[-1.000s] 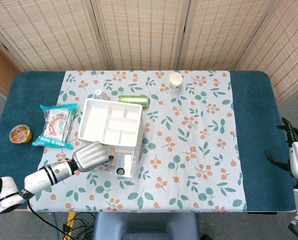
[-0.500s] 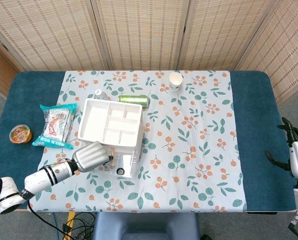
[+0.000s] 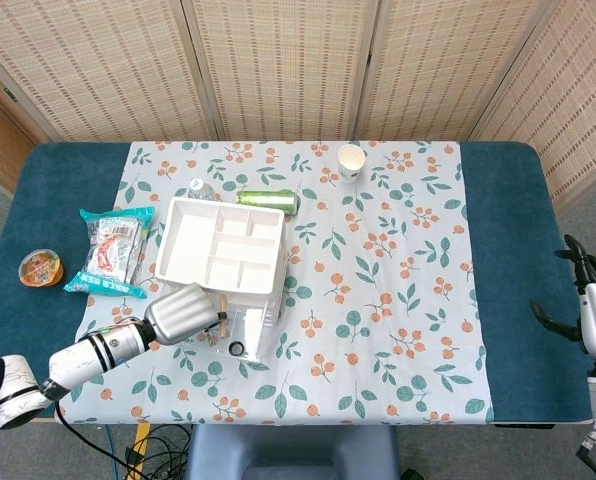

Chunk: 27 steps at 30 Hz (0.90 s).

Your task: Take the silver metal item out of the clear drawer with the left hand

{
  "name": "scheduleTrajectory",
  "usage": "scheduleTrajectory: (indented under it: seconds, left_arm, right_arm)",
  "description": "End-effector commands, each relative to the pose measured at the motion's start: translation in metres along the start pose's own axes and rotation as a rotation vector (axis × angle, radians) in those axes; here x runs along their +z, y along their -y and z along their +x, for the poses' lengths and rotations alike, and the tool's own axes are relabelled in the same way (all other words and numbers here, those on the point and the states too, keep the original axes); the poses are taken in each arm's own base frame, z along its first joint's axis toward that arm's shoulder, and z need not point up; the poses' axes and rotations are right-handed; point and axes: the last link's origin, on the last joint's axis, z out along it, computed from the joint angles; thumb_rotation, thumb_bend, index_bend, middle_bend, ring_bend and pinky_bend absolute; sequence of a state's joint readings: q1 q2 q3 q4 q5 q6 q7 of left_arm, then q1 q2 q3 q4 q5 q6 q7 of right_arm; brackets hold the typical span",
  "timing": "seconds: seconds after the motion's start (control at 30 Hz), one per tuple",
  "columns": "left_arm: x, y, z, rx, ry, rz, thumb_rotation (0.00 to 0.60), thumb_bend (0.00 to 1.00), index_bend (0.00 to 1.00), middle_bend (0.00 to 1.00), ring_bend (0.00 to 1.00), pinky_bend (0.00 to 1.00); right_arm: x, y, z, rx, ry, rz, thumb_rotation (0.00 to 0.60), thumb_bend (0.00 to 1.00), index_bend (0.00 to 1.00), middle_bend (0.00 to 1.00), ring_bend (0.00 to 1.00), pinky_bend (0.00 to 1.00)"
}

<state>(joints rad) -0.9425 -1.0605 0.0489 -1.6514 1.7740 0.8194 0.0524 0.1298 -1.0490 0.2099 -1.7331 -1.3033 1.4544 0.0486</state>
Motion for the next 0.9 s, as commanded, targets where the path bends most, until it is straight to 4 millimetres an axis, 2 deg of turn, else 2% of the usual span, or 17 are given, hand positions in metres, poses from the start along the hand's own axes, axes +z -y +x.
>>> scheduleTrajectory:
  seconds: [0.03, 0.5, 0.9]
  left_arm:
    - [-0.001, 0.000, 0.002, -0.005, -0.008, 0.002, 0.600, 0.45, 0.56, 0.93, 0.93, 0.99]
    - [-0.008, 0.003, 0.010, -0.040, -0.048, 0.038, 0.600, 0.45, 0.56, 0.93, 0.93, 0.99]
    - [-0.029, 0.006, 0.017, -0.090, -0.118, 0.096, 0.600, 0.45, 0.56, 0.93, 0.93, 0.99]
  right_arm:
    - [0.000, 0.000, 0.000, 0.001, -0.001, 0.000, 0.600, 0.26, 0.00, 0.22, 0.21, 0.36]
    - [0.002, 0.000, -0.001, 0.004, 0.000, 0.003, 0.600, 0.26, 0.00, 0.22, 0.21, 0.36]
    - [0.000, 0.001, 0.000, 0.007, -0.001, 0.009, 0.600, 0.26, 0.00, 0.22, 0.21, 0.36]
